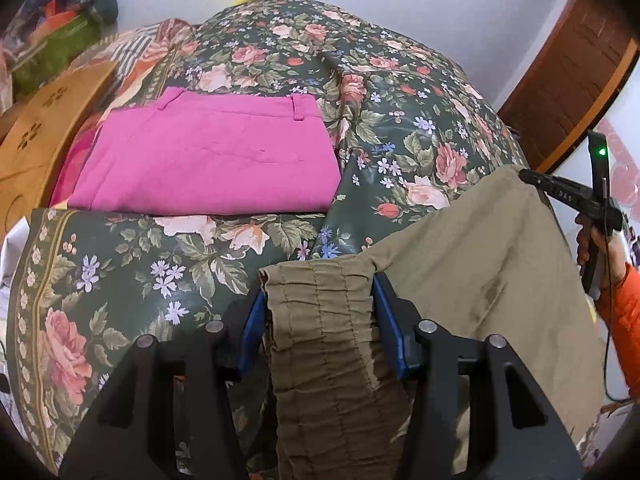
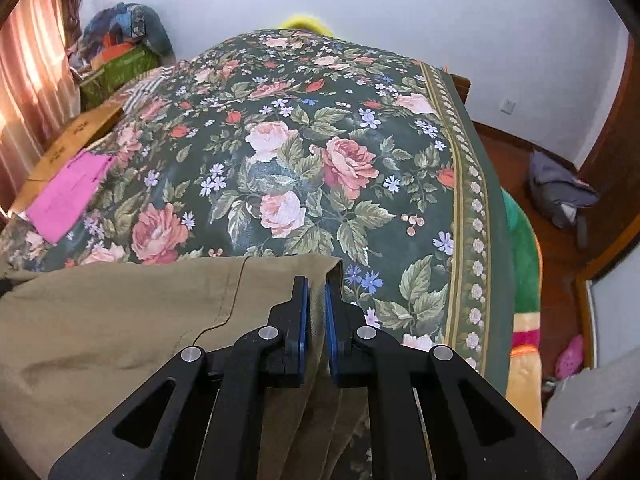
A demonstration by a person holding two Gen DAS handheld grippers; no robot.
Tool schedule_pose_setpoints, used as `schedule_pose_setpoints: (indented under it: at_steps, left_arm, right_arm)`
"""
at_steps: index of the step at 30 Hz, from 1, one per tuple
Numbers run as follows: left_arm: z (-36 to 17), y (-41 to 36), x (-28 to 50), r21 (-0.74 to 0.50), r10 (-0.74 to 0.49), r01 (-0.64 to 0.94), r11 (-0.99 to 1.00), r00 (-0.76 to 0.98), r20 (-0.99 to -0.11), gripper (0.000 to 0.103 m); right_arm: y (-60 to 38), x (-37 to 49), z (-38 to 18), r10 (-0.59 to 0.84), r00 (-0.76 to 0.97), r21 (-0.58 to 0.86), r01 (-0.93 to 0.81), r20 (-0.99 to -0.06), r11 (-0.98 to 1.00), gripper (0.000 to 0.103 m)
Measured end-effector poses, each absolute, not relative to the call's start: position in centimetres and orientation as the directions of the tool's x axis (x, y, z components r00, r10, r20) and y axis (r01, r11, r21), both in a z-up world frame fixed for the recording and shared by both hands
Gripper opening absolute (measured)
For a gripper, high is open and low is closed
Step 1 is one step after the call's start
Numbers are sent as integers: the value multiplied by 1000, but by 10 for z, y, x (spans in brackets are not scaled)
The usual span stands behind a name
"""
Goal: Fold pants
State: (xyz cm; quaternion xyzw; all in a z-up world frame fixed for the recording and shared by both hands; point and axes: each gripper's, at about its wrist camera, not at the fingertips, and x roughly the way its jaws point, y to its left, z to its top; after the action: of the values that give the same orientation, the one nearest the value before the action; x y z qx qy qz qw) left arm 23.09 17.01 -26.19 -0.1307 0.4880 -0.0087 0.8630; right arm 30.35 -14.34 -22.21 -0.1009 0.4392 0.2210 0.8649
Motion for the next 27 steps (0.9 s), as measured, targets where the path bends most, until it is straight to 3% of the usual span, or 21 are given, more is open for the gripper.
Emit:
schedule_pose_setpoints:
  at_steps: [5,9,12,14,15,23,27]
  left_arm:
    - [-238,168,222,-151,-71,-102,983,549,-833,53]
    - [-210,163,211,-105,-29,-94,990,589,-808,53]
    - [-189,157,202,-50,34,-115,992,628,-777,56]
    - [-182,155,198,-80,9,-111,991,637,-771,56]
    - [-180,152,196,-104,-19,-96,990,636,-771,56]
    - [-211,105,185,-135,-107,-8,991,563,-820,56]
    - [-242,100,183,-62,-33,-40,997,515,-857,56]
  right_arm:
    - [-165,299,-201,250,550,20,-391,-797,920,13]
    - [-177,274,-172,292,554,39,-423,-780,905,14]
    - [-176,247,-159,352,531,75,-472,-771,878,25]
    - [-172,230,-156,395,507,109,-504,-766,857,36]
    - [-168,217,-157,417,491,120,-527,-765,841,36]
    - [-144,168,-202,452,339,194,-582,-825,790,37]
    - [-154,152,-215,434,341,183,-572,-833,800,38]
